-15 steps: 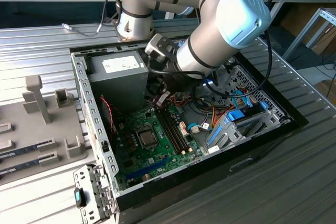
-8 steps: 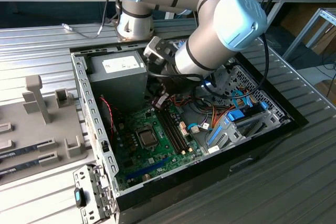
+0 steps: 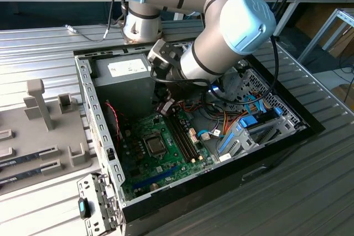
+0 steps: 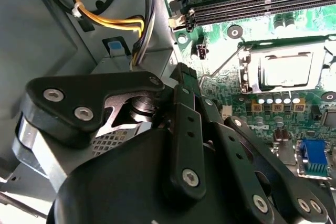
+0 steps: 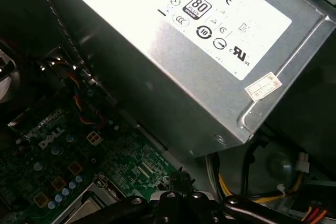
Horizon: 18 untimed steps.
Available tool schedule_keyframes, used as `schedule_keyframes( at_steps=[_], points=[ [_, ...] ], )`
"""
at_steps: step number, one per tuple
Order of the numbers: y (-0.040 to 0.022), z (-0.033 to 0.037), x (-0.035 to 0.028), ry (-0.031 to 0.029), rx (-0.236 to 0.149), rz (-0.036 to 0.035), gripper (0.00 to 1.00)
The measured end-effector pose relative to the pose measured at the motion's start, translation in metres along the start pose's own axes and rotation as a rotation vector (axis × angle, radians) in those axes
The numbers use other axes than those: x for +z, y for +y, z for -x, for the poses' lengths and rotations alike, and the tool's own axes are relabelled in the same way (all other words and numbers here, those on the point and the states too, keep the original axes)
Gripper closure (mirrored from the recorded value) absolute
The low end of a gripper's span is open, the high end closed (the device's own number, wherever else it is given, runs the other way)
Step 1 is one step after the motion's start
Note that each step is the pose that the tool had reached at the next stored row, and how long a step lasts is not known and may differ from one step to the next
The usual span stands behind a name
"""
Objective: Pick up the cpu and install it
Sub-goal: 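Install the first cpu locking lever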
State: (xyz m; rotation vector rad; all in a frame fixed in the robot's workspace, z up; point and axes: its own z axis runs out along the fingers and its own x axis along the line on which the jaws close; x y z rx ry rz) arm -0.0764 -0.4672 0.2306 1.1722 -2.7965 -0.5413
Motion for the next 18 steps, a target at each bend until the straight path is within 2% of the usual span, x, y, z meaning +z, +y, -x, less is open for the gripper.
schedule_keyframes(
  at_steps=[2,4,6,7,11,12,14,15,16,18],
  points=[
    [0.0004,0.0000,-0.0006,0.0044,-0.005,-0.0020,0.89],
    [0.0010,-0.0001,-0.0018,0.0150,-0.011,-0.0097,0.89],
    [0.0016,-0.0002,-0.0031,0.0327,-0.014,-0.0248,0.89],
    [0.0022,-0.0004,-0.0041,0.0507,-0.015,-0.0409,0.89],
    [0.0028,-0.0008,-0.0048,0.0838,-0.016,-0.0706,0.89],
    [0.0029,-0.0010,-0.0051,0.0947,-0.017,-0.0804,0.89],
    [0.0032,-0.0013,-0.0058,0.1076,-0.019,-0.0915,0.89],
    [0.0040,-0.0014,-0.0082,0.1167,-0.023,-0.0985,0.89],
    [0.0048,-0.0013,-0.0103,0.1200,-0.027,-0.1006,0.89],
    [0.0058,-0.0012,-0.0132,0.1228,-0.031,-0.1019,0.89]
  ],
)
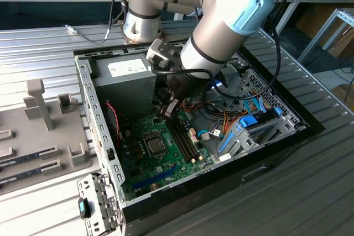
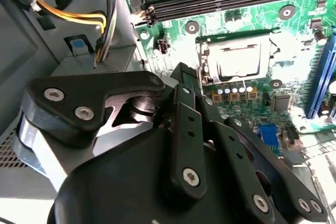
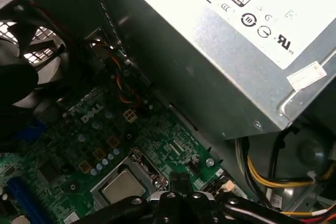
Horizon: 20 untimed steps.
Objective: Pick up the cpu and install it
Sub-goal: 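Install the first cpu locking lever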
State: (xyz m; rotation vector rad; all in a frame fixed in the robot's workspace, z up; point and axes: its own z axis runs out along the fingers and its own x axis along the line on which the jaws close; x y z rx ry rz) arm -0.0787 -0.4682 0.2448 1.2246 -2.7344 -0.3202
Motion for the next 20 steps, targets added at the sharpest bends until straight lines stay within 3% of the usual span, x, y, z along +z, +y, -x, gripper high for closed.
schedule_keyframes(
  at_steps=[3,7,9,20],
  points=[
    [-0.0002,-0.0012,-0.0025,0.0044,-0.005,-0.0032,0.89],
    [-0.0011,-0.0023,-0.0027,0.0188,-0.002,-0.0159,0.89],
    [-0.0019,-0.0031,-0.0023,0.0222,-0.001,-0.0191,0.89],
    [-0.0095,-0.0080,0.0081,0.0306,0.001,-0.0240,0.89]
  ],
)
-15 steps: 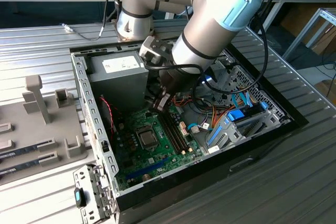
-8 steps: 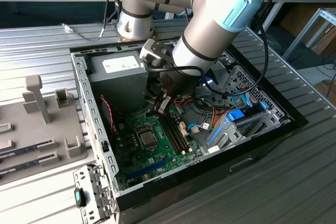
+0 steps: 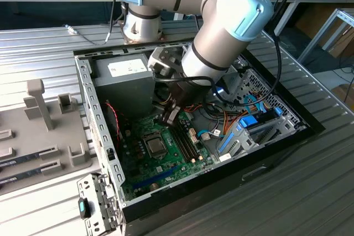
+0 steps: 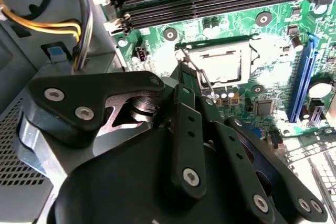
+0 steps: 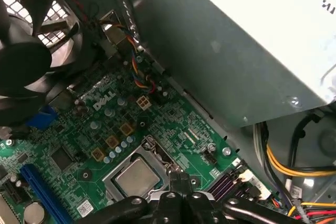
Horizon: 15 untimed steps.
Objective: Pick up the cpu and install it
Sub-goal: 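Install the first cpu locking lever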
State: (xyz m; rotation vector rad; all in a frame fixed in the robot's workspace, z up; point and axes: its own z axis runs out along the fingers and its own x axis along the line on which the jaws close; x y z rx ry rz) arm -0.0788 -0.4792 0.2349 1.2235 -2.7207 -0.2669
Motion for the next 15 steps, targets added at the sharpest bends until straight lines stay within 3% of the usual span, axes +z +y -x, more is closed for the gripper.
schedule_keyframes(
  at_steps=[4,7,9,10,11,12,15],
  points=[
    [-0.0027,-0.0022,0.0028,0.0109,0.003,-0.0100,0.89],
    [-0.0039,-0.0028,0.0044,0.0234,0.006,-0.0211,0.89],
    [-0.0045,-0.0033,0.0054,0.0350,0.010,-0.0317,0.89],
    [-0.0046,-0.0034,0.0057,0.0417,0.011,-0.0375,0.89],
    [-0.0052,-0.0038,0.0062,0.0558,0.013,-0.0494,0.89],
    [-0.0101,-0.0009,0.0073,0.0776,0.014,-0.0581,0.89],
    [-0.0148,-0.0021,0.0077,0.0796,0.014,-0.0559,0.89]
  ],
)
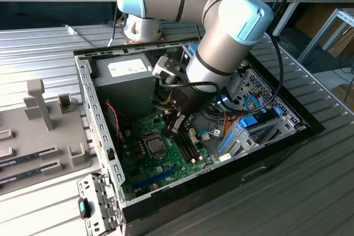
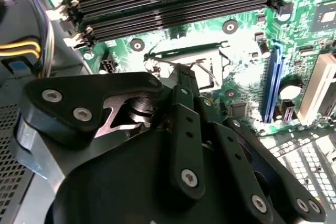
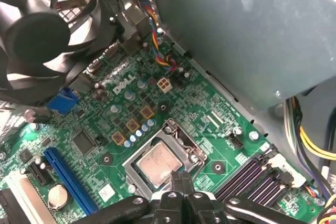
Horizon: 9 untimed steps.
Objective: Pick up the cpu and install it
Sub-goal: 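Install the first cpu locking lever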
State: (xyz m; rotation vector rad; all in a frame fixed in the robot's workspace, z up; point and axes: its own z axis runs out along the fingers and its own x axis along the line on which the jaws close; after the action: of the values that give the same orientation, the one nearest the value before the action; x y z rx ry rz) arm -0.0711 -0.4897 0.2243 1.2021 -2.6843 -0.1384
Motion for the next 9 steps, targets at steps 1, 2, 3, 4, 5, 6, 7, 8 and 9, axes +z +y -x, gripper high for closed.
schedule_keyframes(
  at_steps=[1,2,3,4,5,6,7,8,9],
  points=[
    [-0.0015,-0.0016,0.0001,0.0000,0.000,0.0000,0.89],
    [-0.0031,-0.0034,0.0001,0.0000,0.000,-0.0001,0.89],
    [-0.0047,-0.0052,0.0000,0.0001,0.000,-0.0002,0.89],
    [-0.0056,-0.0062,0.0000,0.0003,0.000,-0.0003,0.89],
    [-0.0070,-0.0078,0.0001,0.0011,0.000,-0.0009,0.89],
    [-0.0079,-0.0087,0.0002,0.0020,0.000,-0.0017,0.89],
    [-0.0088,-0.0097,0.0003,0.0032,0.000,-0.0024,0.89],
    [-0.0095,-0.0106,0.0004,0.0042,0.000,-0.0029,0.89],
    [-0.0104,-0.0113,0.0011,0.0056,0.000,-0.0035,0.89]
  ],
)
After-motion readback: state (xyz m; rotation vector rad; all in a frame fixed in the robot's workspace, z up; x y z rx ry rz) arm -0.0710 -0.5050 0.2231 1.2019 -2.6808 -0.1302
